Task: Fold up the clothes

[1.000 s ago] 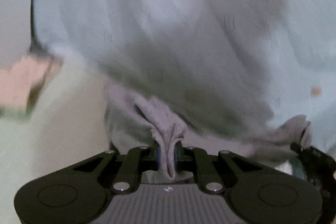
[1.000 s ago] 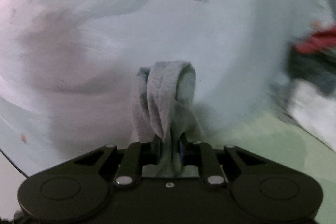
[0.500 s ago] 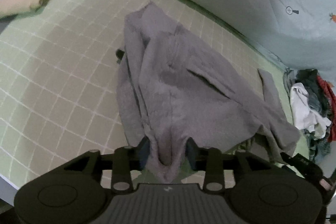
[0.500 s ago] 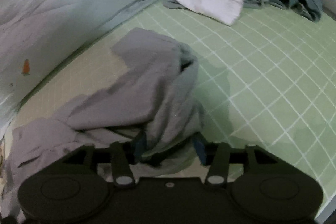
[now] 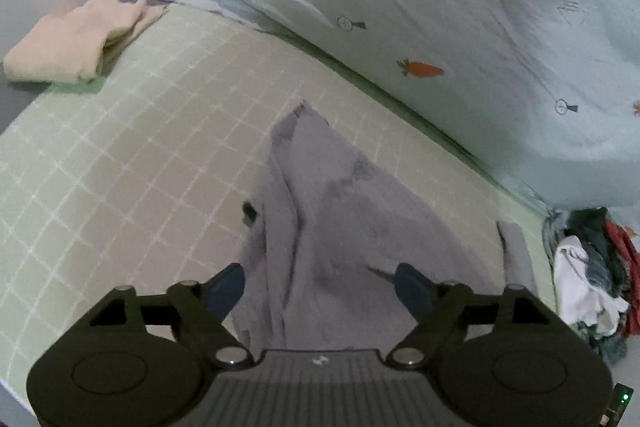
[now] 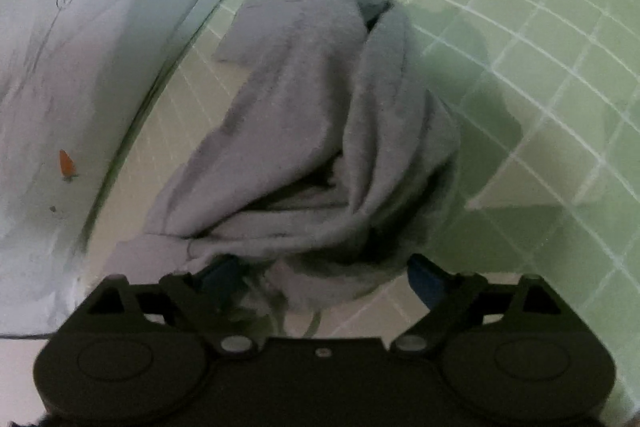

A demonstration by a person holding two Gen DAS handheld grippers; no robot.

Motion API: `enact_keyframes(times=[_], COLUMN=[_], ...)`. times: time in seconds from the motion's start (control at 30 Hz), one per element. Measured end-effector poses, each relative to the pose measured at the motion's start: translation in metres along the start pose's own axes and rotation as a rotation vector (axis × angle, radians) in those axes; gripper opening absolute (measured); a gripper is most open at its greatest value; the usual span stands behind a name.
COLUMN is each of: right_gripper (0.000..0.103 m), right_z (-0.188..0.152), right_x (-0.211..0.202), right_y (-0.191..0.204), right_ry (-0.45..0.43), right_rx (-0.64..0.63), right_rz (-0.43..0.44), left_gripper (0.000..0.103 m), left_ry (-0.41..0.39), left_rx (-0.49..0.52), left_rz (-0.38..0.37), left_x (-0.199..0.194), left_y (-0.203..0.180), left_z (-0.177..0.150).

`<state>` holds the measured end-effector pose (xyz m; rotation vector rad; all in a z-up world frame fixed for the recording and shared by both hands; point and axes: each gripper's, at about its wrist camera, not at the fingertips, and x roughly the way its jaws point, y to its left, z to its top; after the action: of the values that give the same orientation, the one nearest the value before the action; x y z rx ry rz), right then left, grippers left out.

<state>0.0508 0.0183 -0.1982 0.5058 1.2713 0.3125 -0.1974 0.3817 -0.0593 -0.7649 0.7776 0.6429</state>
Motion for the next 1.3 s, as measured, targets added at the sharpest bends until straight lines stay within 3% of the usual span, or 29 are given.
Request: enact_keyframes(times=[0.07,0.13,0.37,0.53,0.7,0.83,0.93,1.0,1.13,1.3], right_gripper=[0.09,0.09,0.094,0.099,0.096,0.095,0.095,0.095,0.093,0.079], right_z=[0.003,0.009,0.049,0.087,0.106,0.085,0.054,0.032,-0.007,-0.031], right_x=[0.008,0.019,0.071,0.121,0.146,0.119,0.087,0.075,0.072,0.076], right_y=[0.008,0.02,0.085,0.148,0.198,0.199,0.183,0.181,0.197,0.226], right_ry=[-0.007,-0.006,-0.023,-0.045,-0.065,-0.173,-0.202,-0.183,-0.145,-0.062], right_rx=[-0.028,-0.059,-0.164,-0.261,-0.322,-0.268,-0.211,-0.222,-0.339,-0.382], right_rz=[-0.003,-0.022,-0.094,-0.069,-0.06,-0.095,-0.084,-0.065,-0.006,0.144], left_gripper=[0.096,0.099,0.099,0.099,0.099,0.097,0.093,0.086,0.064,0.063], left_ry=[-0.007,-0.012,-0.012,0.008,0.019,0.023,0.026,0.032,0.042,0.031], left_rx=[0.023,0.035,-0.028,-0.087,-0.158,-0.25,-0.284,-0.284,-0.3,-0.259], left_rz=[0.01,0.028,0.068,0.09,0.117,0.09,0.066,0.053,-0.008,-0.039], left_x=[0.009,0.018,0.055,0.087,0.104,0.107,0.109,0.111,0.117,0.112], left_y=[0.001,0.005,0.029,0.043,0.063,0.082,0.088,0.088,0.086,0.078], left_z=[0.007,0.015,0.054,0.075,0.079,0.069,0.062,0.06,0.054,0.048])
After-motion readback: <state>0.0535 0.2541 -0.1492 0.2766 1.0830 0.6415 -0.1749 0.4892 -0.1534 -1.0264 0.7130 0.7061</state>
